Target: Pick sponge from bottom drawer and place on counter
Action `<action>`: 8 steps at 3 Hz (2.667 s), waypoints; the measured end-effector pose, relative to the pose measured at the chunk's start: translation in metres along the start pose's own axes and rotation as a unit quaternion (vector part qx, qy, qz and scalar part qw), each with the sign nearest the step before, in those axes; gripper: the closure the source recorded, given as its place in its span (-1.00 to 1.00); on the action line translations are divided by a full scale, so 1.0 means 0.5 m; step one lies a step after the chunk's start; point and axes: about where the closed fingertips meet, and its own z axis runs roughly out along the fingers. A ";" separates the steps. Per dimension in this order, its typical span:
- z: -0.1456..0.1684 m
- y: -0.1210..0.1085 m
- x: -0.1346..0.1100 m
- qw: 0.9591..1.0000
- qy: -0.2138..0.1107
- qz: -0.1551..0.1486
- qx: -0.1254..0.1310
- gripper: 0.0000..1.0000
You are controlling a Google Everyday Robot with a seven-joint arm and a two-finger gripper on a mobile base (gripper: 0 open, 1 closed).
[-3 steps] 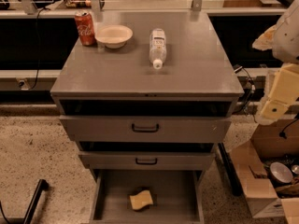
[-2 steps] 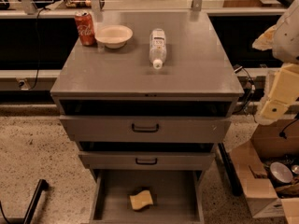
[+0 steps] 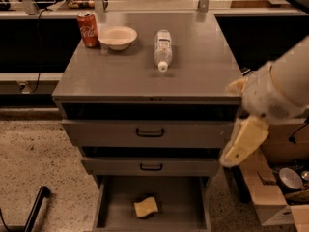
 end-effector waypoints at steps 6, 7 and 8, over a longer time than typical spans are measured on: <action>0.420 0.177 0.047 0.981 -0.180 -0.037 -0.059 -1.00; 0.426 0.178 0.046 0.980 -0.183 -0.039 -0.063 -1.00; 0.493 0.165 0.113 0.984 -0.166 -0.031 -0.058 -1.00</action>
Offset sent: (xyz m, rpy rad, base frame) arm -0.0149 0.0239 -0.0217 0.0889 0.0181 -0.0196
